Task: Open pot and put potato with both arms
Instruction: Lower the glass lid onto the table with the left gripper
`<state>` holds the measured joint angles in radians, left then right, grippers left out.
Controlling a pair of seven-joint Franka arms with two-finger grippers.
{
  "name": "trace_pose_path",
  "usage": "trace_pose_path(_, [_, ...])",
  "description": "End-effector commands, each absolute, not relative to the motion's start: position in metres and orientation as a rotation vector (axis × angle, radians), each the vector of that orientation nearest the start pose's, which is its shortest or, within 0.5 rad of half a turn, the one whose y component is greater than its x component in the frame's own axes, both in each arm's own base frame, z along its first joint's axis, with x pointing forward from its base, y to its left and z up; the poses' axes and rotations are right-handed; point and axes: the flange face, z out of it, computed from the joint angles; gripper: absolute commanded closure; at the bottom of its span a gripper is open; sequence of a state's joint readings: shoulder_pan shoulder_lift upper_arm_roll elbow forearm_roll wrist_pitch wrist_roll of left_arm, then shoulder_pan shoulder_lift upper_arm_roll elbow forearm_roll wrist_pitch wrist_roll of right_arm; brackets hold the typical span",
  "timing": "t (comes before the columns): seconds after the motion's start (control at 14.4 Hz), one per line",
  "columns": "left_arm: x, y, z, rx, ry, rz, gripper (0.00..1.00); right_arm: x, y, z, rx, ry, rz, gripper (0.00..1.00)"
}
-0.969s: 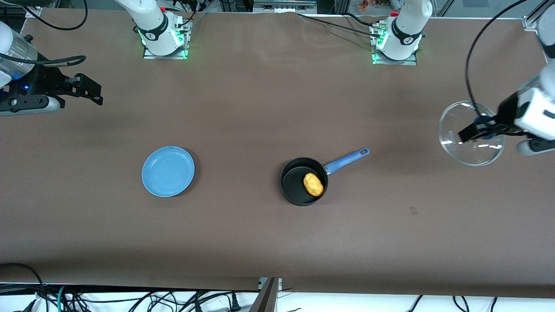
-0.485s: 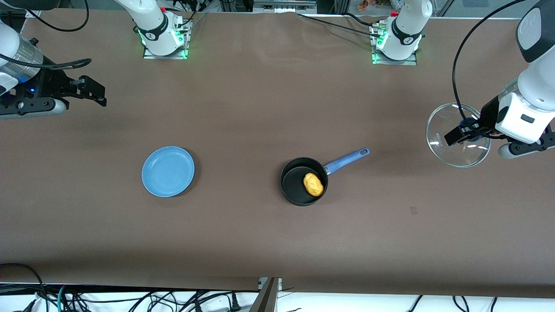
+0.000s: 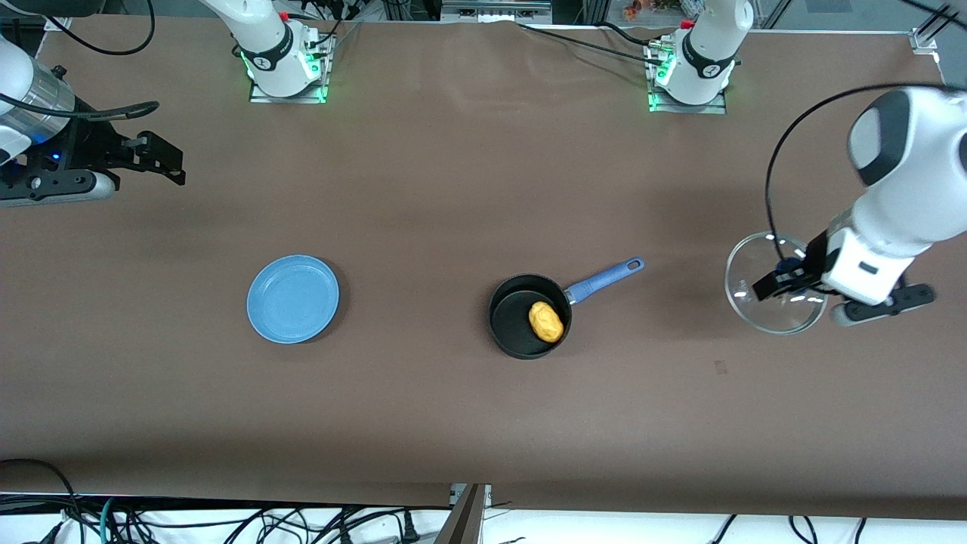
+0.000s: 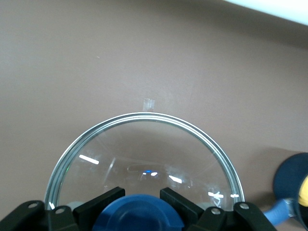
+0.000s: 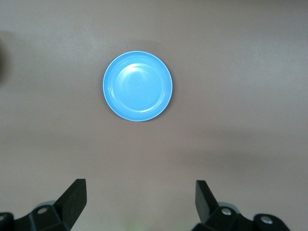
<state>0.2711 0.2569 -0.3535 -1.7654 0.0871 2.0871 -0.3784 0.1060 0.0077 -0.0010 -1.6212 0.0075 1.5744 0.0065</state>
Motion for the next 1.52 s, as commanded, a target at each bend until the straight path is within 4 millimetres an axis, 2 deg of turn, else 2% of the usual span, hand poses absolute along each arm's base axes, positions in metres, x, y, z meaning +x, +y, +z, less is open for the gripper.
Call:
trace_pose_path(0.0, [0.616,-0.033,0.401,-3.121,-0.374,-0.152,0.62,0.552,0.059,0.603,-3.145,-0.152,0.098,0.0])
trace_pose_path(0.21, [0.595,-0.033,0.351,-3.13,-0.358,-0.207,0.62,0.552,0.06,0.603,-3.145,-0.155,0.098,0.0])
trace_pose_path(0.48, [0.571,-0.031,0.309,-3.112,-0.279,-0.209,0.62,0.551,0.06,0.602,-3.143,-0.152,0.111,0.0])
trace_pose_path(0.62, [0.559,-0.023,0.291,-3.12,-0.294,-0.238,0.62,0.551,0.06,0.602,-3.143,-0.152,0.111,0.0])
trace_pose_path(0.83, [0.543,-0.025,0.258,-3.143,-0.291,-0.23,0.62,0.551,0.063,0.604,-3.142,-0.159,0.103,0.0])
trace_pose_path(0.97, [0.54,-0.02,0.232,-3.175,-0.322,-0.281,0.61,0.55,0.064,0.604,-3.14,-0.162,0.106,0.0])
trace_pose_path(1.11, [0.54,-0.021,0.212,-3.188,-0.279,-0.313,0.62,0.549,0.064,0.606,-3.135,-0.161,0.106,0.0])
trace_pose_path(1.32, [0.541,-0.013,0.191,-3.193,-0.275,-0.321,0.62,0.55,0.063,0.605,-3.142,-0.157,0.106,0.0])
trace_pose_path(1.45, [0.542,-0.01,0.185,-3.187,-0.236,-0.327,0.62,0.551,0.06,0.603,-3.139,-0.149,0.116,0.0])
